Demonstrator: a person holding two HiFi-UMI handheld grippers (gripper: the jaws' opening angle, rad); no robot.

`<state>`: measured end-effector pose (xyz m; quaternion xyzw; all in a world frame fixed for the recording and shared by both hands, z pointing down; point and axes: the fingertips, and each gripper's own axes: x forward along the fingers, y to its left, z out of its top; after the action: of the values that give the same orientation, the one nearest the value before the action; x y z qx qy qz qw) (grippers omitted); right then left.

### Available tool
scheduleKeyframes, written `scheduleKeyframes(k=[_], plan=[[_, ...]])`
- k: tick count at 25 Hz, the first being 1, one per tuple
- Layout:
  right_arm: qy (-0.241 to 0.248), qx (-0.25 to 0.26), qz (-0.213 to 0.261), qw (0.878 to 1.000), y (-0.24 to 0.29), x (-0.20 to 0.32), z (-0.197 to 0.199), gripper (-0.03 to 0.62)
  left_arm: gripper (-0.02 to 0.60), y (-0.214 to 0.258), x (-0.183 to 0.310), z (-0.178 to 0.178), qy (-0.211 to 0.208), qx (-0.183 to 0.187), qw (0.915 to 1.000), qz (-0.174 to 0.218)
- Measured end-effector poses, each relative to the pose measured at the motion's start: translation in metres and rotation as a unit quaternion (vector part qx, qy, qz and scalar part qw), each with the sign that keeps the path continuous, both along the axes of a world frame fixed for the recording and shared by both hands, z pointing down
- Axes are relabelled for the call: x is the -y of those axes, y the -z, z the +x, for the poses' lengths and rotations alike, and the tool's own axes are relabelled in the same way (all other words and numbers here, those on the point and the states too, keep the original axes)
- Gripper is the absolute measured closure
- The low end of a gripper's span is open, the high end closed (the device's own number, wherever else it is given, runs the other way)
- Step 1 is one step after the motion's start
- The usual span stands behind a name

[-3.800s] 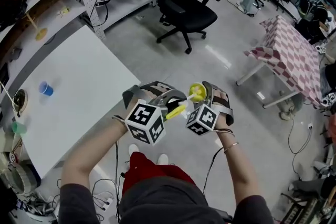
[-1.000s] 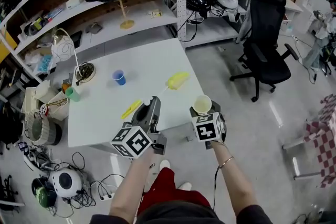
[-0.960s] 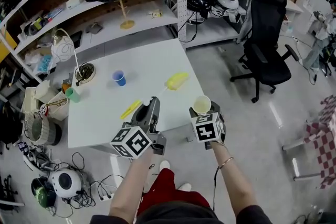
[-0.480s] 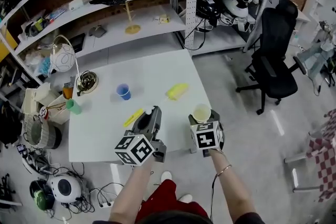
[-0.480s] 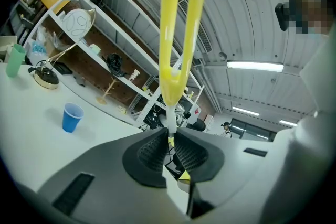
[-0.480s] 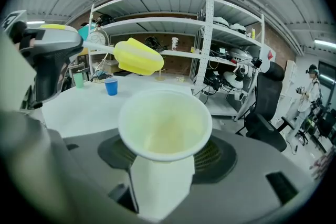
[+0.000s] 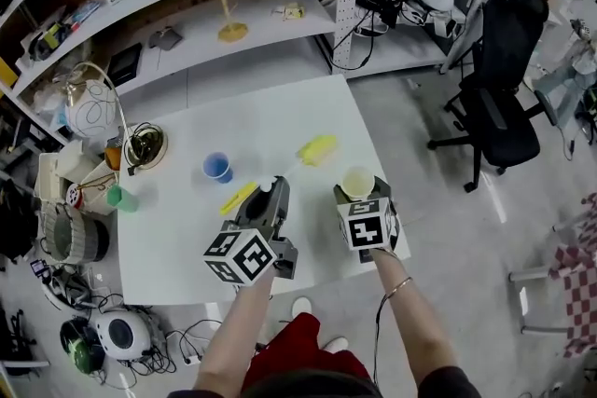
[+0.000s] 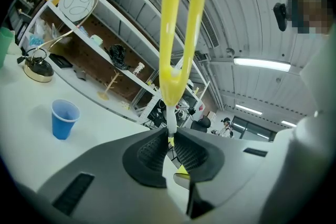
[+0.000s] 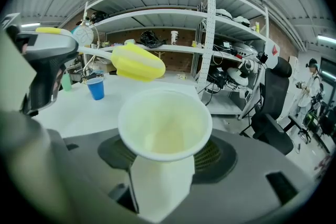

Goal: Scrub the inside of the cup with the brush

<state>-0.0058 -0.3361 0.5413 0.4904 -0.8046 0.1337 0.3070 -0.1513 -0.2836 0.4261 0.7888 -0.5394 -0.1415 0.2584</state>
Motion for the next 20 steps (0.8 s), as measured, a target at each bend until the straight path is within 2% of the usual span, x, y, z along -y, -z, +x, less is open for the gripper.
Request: scheduleKeyframes(k=[5,20], plan=[[0.003,-0.005,-0.001,1.0,-0.011,0.03,-0.009,0.301,0.54,-0.014,0.024,-0.005,-0.007,-0.008,0.9999,-0.008],[-0.033,-0.017,-0.023,0.999,-0.046,0.091,-0.015,0.301,0.539,-0.042,0.074,-0.017,-0.014,-0.04,0.9989,-0.02]])
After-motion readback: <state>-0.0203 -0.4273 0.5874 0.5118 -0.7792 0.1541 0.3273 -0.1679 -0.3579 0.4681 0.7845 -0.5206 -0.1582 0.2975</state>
